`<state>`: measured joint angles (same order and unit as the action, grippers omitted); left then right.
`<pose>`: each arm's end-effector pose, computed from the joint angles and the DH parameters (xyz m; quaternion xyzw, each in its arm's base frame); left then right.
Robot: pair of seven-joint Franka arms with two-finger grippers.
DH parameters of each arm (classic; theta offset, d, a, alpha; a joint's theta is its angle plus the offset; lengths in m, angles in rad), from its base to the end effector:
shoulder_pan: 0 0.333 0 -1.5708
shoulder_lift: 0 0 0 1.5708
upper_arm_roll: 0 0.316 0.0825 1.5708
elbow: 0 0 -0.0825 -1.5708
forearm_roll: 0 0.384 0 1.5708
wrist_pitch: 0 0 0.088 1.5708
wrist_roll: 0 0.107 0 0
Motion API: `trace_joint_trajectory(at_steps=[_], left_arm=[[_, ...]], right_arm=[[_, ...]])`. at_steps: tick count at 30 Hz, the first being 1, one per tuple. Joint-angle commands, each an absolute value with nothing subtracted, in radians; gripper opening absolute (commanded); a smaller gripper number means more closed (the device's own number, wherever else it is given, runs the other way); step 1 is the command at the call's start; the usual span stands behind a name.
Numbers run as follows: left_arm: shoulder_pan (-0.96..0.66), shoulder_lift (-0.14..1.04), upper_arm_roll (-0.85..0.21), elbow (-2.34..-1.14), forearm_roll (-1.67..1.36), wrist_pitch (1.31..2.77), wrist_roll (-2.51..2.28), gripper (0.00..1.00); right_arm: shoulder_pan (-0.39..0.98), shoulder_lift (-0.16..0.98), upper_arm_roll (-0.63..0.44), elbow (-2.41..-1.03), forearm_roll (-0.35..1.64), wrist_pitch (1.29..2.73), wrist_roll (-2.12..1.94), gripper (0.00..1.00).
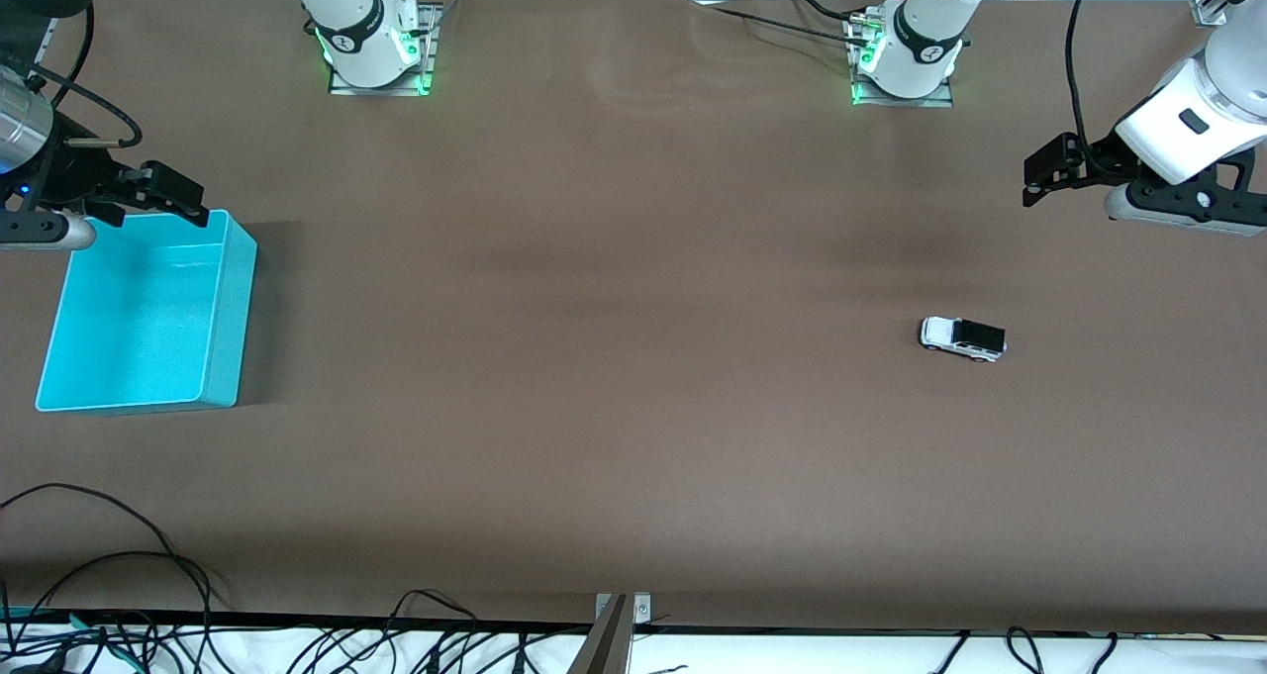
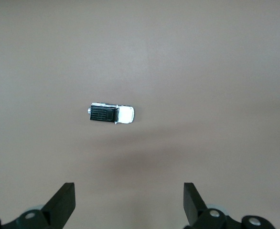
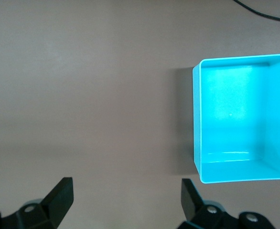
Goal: Wind and store white jeep toy
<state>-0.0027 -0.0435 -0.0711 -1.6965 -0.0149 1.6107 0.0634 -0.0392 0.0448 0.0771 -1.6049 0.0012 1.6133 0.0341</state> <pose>0.5399 -0.0422 0.5923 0.9974 -0.0680 -0.0212 0.0058 0.5695 0.0208 0.5869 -0.9998 -0.0019 0.0182 0.0017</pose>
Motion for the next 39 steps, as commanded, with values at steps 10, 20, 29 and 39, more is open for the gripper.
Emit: trace_joint_trajectory(at_steps=[10,20,29,39], left_arm=[[-0.009,0.049,-0.075,-1.672,0.014,1.589,0.069,1.0],[-0.009,0.048,-0.078,-1.672,0.012,1.589,0.069,1.0],[-0.006,0.025,-0.097,-1.671,0.011,1.588,0.075,1.0],[-0.003,0.018,-0.109,-1.667,0.011,1.589,0.072,1.0]], right_arm=[[-0.041,0.054,0.075,-1.572,0.006,1.586,0.029,1.0],[-0.041,0.054,0.077,-1.572,0.008,1.586,0.029,1.0],[-0.041,0.054,0.077,-1.572,0.008,1.586,0.029,1.0],[-0.041,0.054,0.077,-1.572,0.008,1.588,0.031,1.0]])
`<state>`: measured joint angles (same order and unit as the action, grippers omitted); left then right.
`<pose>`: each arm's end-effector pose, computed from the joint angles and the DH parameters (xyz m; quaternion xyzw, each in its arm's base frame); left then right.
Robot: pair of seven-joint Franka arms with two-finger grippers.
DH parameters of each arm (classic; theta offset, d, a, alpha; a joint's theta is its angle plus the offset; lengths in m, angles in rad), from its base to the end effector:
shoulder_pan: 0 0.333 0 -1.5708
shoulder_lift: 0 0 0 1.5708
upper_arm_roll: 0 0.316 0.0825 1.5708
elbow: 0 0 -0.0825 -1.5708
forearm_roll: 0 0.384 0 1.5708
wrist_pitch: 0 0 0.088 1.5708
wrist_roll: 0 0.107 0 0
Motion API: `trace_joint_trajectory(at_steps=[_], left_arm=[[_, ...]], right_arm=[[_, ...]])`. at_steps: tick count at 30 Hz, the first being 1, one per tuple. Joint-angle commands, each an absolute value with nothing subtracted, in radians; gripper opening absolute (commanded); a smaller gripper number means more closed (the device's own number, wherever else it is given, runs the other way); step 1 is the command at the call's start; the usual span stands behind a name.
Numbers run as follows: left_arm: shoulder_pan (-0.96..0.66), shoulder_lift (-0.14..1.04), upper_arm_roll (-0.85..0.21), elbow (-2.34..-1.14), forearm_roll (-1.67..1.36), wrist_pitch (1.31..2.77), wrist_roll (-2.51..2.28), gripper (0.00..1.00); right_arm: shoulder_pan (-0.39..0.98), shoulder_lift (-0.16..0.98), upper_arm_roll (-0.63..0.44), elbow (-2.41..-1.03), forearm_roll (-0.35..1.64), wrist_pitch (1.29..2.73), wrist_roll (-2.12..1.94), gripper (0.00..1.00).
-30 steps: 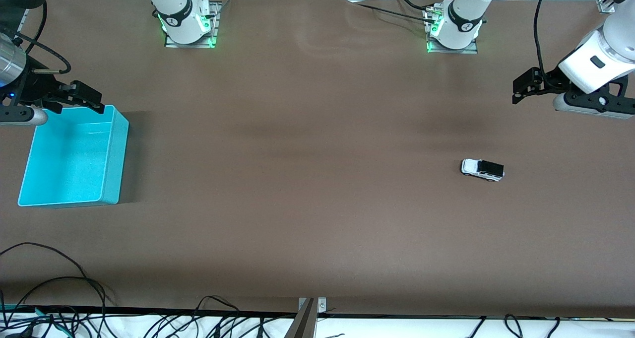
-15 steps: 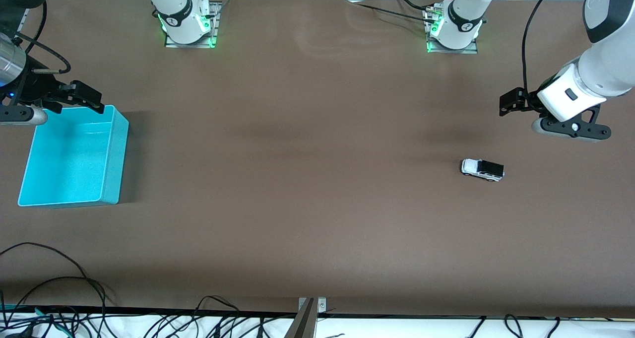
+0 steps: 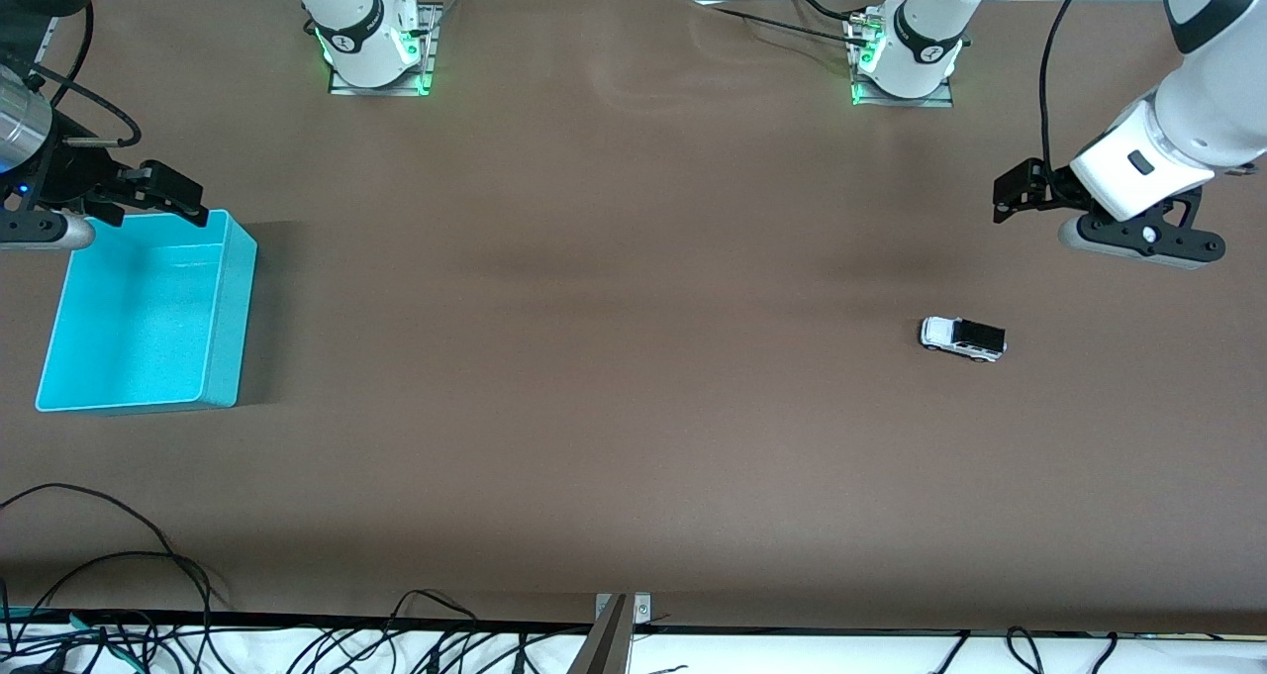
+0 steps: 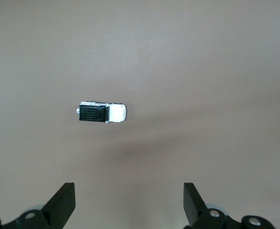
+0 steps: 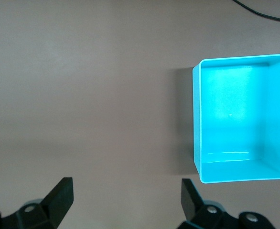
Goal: Wind and store white jeep toy
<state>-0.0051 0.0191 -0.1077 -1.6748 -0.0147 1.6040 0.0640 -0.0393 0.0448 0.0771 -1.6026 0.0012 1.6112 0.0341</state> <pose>0.5541 -0.0638 0.5677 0.9951 -0.0877 -0.0451 0.0073 0.5694 0.0207 0.5878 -0.9998 -0.0018 0.0181 0.0017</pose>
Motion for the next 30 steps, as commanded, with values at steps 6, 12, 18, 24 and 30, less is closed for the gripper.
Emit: trace_joint_trajectory(at_steps=[6,12,18,24,30], left_arm=[[-0.003,0.021,-0.109,-1.667,0.011,1.597,0.072,1.0],[-0.006,0.02,-0.112,-1.667,0.012,1.597,0.075,1.0],[-0.003,0.021,-0.123,-1.667,0.012,1.597,0.132,1.0],[0.006,0.025,-0.12,-1.666,0.012,1.6,0.245,1.0],[0.008,0.051,-0.118,-1.667,0.015,1.6,0.311,1.0]], right_arm=[[-0.041,0.054,0.077,-1.572,0.008,1.586,0.031,1.0],[-0.041,0.054,0.077,-1.572,0.008,1.586,0.031,1.0],[-0.041,0.054,0.077,-1.572,0.008,1.586,0.031,1.0],[-0.041,0.054,0.077,-1.572,0.008,1.586,0.031,1.0],[-0.041,0.054,0.077,-1.572,0.008,1.586,0.031,1.0]])
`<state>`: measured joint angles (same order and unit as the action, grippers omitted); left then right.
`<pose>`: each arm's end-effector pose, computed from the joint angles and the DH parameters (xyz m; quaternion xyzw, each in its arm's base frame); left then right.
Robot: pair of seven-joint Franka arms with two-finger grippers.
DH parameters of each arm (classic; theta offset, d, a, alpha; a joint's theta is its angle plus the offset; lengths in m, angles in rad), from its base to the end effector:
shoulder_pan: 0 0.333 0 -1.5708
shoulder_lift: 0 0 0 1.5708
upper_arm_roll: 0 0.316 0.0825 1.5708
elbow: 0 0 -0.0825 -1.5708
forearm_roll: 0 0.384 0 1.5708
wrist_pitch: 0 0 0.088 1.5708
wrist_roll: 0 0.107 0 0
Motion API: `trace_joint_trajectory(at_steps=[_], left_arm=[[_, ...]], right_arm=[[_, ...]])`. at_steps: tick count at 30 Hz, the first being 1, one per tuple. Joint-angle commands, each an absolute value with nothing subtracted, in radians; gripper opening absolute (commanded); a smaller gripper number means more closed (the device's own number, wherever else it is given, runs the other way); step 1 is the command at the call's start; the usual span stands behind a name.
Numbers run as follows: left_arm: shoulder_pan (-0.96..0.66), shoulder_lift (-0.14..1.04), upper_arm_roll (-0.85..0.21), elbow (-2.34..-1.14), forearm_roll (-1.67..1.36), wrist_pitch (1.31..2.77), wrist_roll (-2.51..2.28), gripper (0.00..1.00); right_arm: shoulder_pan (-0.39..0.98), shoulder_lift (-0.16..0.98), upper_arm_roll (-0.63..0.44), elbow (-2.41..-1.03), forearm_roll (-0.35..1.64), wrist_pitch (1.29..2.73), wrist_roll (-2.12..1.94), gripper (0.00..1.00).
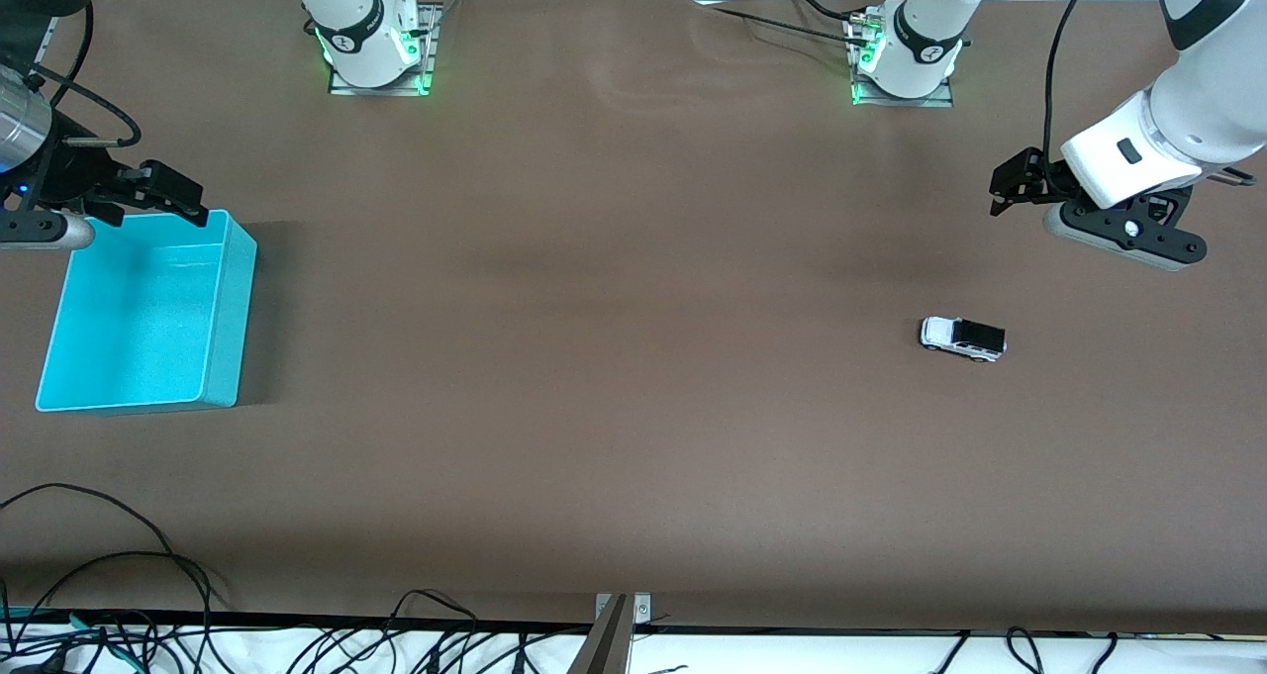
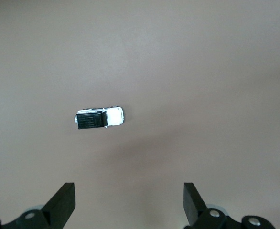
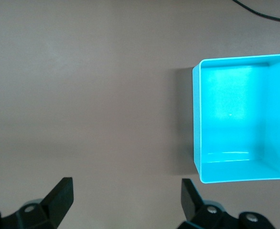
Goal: Wind and store white jeep toy
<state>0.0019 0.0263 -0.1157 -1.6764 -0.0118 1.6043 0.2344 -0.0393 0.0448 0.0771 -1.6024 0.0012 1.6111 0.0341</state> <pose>0.5556 -0.0640 0.5630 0.9837 -0.1726 -0.0486 0.0103 0.5694 0.0207 0.5879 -0.9998 -0.0018 0.0181 0.0017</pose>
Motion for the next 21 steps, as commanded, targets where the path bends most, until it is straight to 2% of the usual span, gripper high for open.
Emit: trace_joint_trajectory(at_steps=[1,7,15,21], left_arm=[[0.008,0.058,-0.118,-1.667,0.021,1.598,0.333,1.0],[0.017,0.104,-0.114,-1.667,0.061,1.604,0.669,1.0],[0.037,0.127,-0.115,-1.667,0.063,1.618,0.773,1.0],[0.06,0.149,-0.114,-1.678,0.063,1.681,0.952,1.0]], right_arm=[[-0.041,0.054,0.077,-1.572,0.008,1.586,0.031,1.0],[-0.041,0.054,0.077,-1.572,0.008,1.586,0.031,1.0],[-0.041,0.054,0.077,-1.572,0.008,1.586,0.031,1.0],[-0.041,0.054,0.077,-1.572,0.008,1.586,0.031,1.0]])
